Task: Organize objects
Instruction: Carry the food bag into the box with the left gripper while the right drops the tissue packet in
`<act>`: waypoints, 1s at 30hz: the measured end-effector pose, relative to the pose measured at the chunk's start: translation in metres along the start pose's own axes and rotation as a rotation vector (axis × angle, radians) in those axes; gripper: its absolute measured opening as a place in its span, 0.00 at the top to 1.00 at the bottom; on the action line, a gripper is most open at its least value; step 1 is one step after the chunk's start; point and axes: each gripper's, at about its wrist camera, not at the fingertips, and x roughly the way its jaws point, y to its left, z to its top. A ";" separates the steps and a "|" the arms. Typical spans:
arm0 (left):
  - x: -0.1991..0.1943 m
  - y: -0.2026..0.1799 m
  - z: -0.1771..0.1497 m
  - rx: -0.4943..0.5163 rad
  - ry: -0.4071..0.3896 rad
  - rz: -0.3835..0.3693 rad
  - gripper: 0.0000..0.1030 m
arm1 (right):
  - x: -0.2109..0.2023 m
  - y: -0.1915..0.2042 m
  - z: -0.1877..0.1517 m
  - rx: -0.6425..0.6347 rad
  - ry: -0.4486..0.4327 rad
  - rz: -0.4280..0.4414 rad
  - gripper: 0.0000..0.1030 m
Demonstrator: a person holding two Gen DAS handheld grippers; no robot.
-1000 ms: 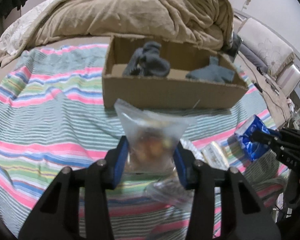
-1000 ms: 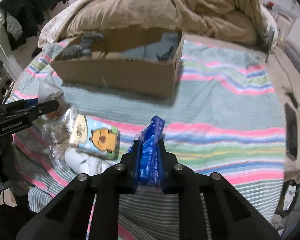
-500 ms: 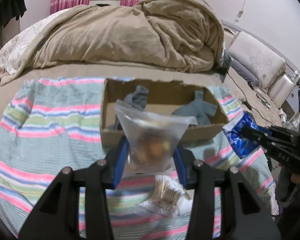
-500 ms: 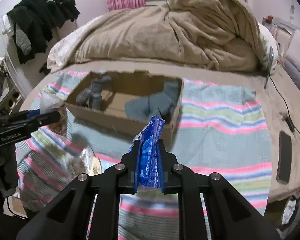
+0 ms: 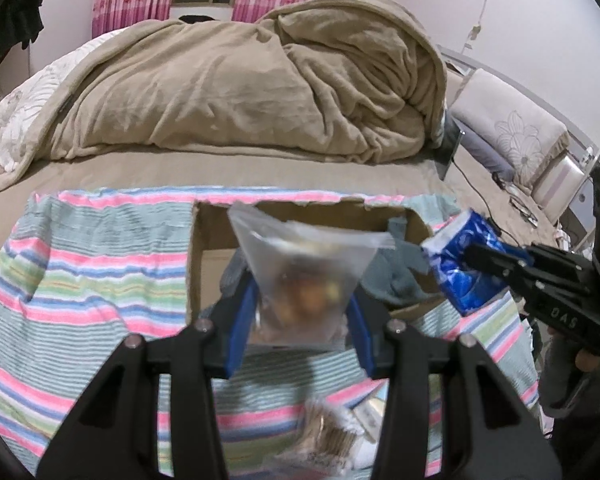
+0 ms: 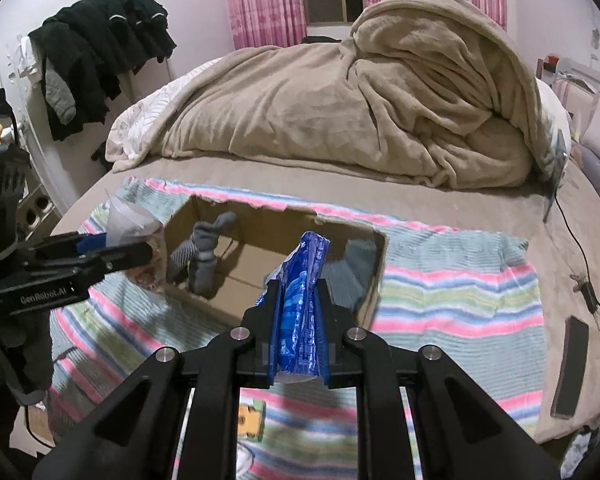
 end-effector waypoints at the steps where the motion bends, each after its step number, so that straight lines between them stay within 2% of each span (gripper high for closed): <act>1: 0.002 0.000 0.002 -0.002 0.002 -0.003 0.57 | 0.002 -0.001 0.002 0.000 -0.002 0.004 0.84; 13: 0.047 -0.006 0.014 -0.011 0.070 -0.023 0.57 | 0.036 -0.007 0.019 0.002 0.003 0.042 0.84; 22: 0.091 0.006 0.007 -0.030 0.167 -0.024 0.57 | 0.077 -0.008 0.016 0.031 0.060 0.068 0.84; 30: 0.112 0.010 0.003 -0.008 0.189 0.009 0.55 | 0.105 -0.005 0.006 0.059 0.122 0.088 0.84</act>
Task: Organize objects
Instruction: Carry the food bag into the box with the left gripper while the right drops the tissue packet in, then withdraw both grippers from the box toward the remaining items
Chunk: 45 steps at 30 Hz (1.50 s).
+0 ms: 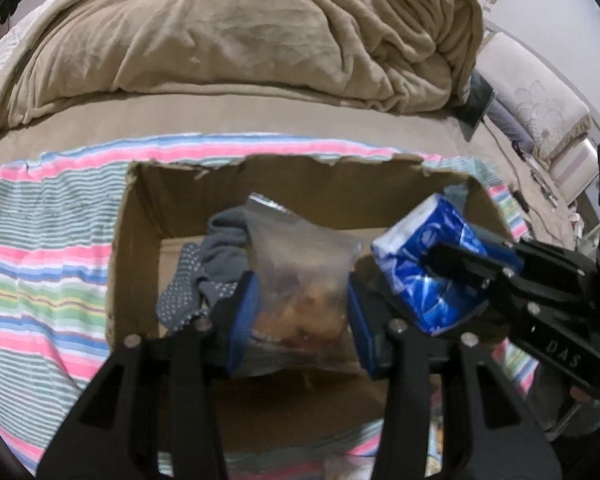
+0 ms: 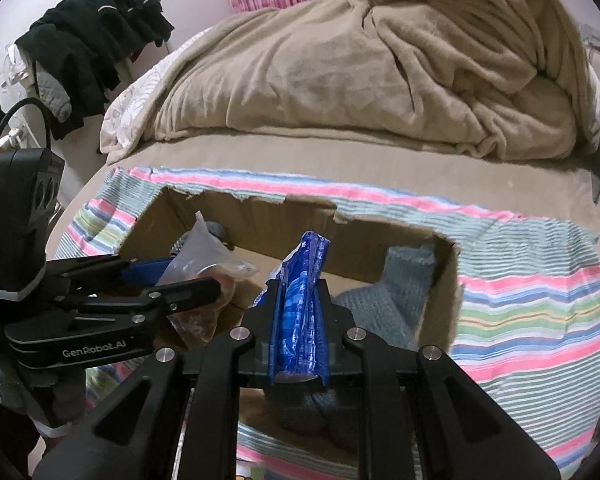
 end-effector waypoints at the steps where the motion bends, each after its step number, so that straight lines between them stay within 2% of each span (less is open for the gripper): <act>1: 0.001 0.001 0.000 0.000 0.000 0.000 0.55 | 0.004 0.001 -0.001 0.001 0.008 0.001 0.84; 6: 0.002 0.000 0.002 0.013 0.003 -0.001 0.55 | 0.019 0.016 -0.008 -0.031 0.042 -0.006 0.84; 10: -0.010 -0.003 -0.001 0.031 -0.014 0.028 0.54 | 0.015 0.017 -0.008 -0.022 0.039 -0.017 0.83; 13: -0.026 -0.002 -0.006 0.032 -0.037 0.033 0.54 | 0.009 0.017 -0.007 -0.018 0.035 -0.024 0.71; 15: -0.037 -0.001 -0.010 0.029 -0.051 0.040 0.52 | 0.002 0.018 -0.007 -0.011 0.023 -0.024 0.53; 18: -0.053 -0.002 -0.015 0.025 -0.077 0.052 0.37 | -0.009 0.019 -0.007 -0.003 0.007 -0.029 0.40; 35: -0.127 -0.012 -0.052 0.018 -0.165 0.060 0.32 | -0.084 0.036 -0.033 -0.008 -0.063 -0.054 0.39; 37: -0.132 -0.013 -0.058 0.014 -0.172 0.060 0.27 | -0.090 0.037 -0.039 -0.005 -0.063 -0.055 0.39; 45: -0.140 -0.010 -0.080 0.006 -0.162 0.066 0.27 | -0.096 0.045 -0.067 -0.005 -0.033 -0.050 0.38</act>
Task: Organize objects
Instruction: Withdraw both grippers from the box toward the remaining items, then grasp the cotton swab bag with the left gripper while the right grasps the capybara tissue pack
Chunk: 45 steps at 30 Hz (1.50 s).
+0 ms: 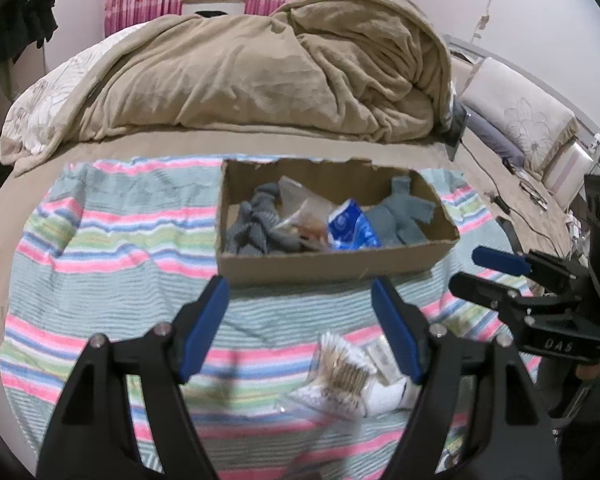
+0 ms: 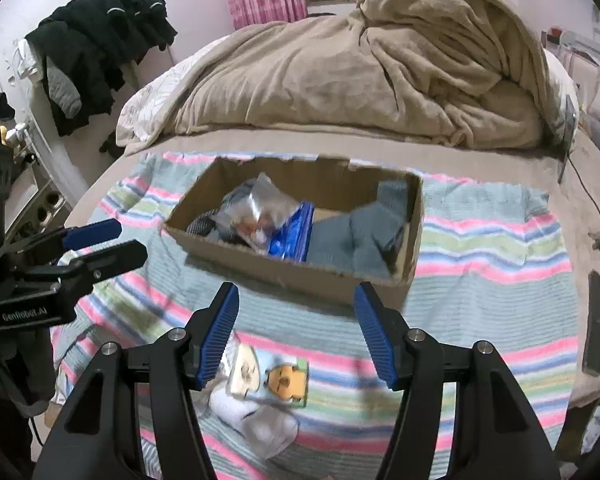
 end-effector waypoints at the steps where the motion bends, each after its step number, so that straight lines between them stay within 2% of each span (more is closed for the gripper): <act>1: 0.000 0.001 -0.003 0.000 0.006 0.001 0.27 | 0.000 0.001 -0.003 0.000 0.001 0.001 0.36; 3: -0.001 0.001 -0.010 0.004 0.014 0.001 0.27 | -0.002 0.004 -0.006 0.000 -0.002 0.007 0.27; 9: 0.006 -0.001 -0.031 0.015 0.052 0.002 0.27 | 0.001 0.011 -0.020 -0.005 0.017 0.010 0.23; 19: 0.032 0.003 -0.062 -0.016 0.123 -0.028 0.27 | 0.034 0.012 -0.044 -0.009 0.120 0.022 0.23; 23: 0.041 0.007 -0.071 -0.029 0.161 -0.076 0.27 | 0.048 0.013 -0.050 -0.010 0.160 0.029 0.23; 29: 0.050 0.011 -0.079 -0.036 0.190 -0.080 0.27 | 0.063 0.014 -0.056 -0.006 0.193 0.052 0.23; 34: 0.056 0.000 -0.084 -0.005 0.218 -0.081 0.27 | 0.075 0.009 -0.059 0.014 0.233 0.077 0.23; 37: 0.058 -0.012 -0.085 0.037 0.229 -0.070 0.27 | 0.077 0.005 -0.061 0.038 0.236 0.104 0.25; 38: 0.060 -0.015 -0.085 0.049 0.234 -0.062 0.27 | 0.076 0.003 -0.061 0.042 0.233 0.113 0.32; 39: 0.061 -0.019 -0.086 0.061 0.239 -0.049 0.27 | 0.074 0.002 -0.062 0.041 0.229 0.113 0.32; 45: 0.068 -0.024 -0.084 0.079 0.253 -0.029 0.27 | 0.064 -0.010 -0.060 0.046 0.199 0.117 0.33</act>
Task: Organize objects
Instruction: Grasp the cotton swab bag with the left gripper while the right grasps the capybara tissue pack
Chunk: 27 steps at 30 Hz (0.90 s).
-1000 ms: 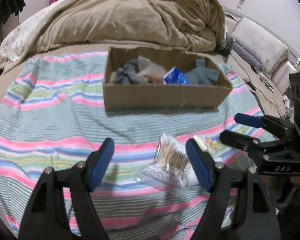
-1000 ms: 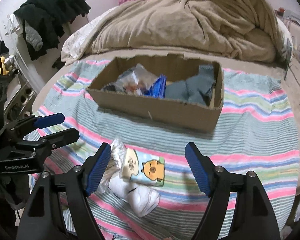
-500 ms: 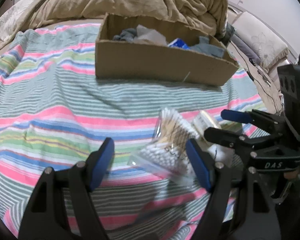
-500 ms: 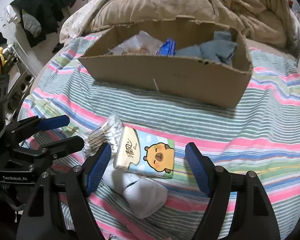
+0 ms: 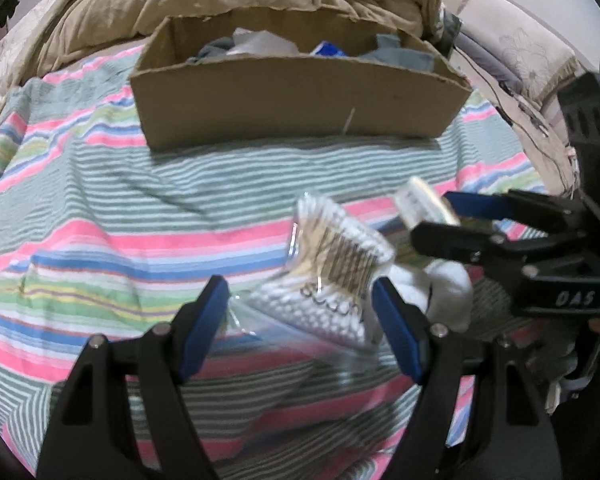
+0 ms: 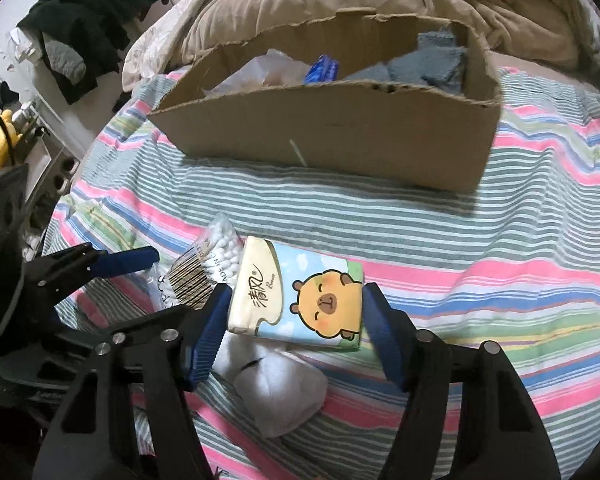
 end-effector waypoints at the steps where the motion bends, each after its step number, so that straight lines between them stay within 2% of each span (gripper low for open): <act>1: 0.000 -0.003 0.000 0.014 0.001 0.013 0.27 | -0.002 -0.002 0.001 0.000 -0.004 0.002 0.33; 3: 0.001 -0.009 0.000 0.045 -0.001 0.037 0.26 | -0.005 -0.007 0.001 0.006 -0.011 0.006 0.33; 7: 0.012 -0.020 -0.003 0.124 0.036 0.074 0.15 | -0.008 -0.012 -0.001 0.026 -0.016 0.012 0.33; 12: 0.021 -0.013 0.000 0.093 0.051 0.045 0.15 | -0.009 -0.012 -0.002 0.033 -0.027 0.020 0.33; 17: 0.015 -0.012 0.000 0.088 0.024 0.037 0.23 | -0.015 -0.017 -0.003 0.052 -0.041 0.020 0.33; 20: 0.006 -0.005 0.002 0.054 -0.003 0.013 0.34 | -0.020 -0.019 -0.003 0.054 -0.051 0.016 0.33; 21: 0.004 -0.004 0.002 0.048 -0.009 0.006 0.42 | -0.021 -0.019 -0.003 0.053 -0.053 0.015 0.33; 27: -0.017 0.003 0.001 0.015 -0.057 -0.004 0.45 | -0.032 -0.017 0.000 0.043 -0.078 0.000 0.33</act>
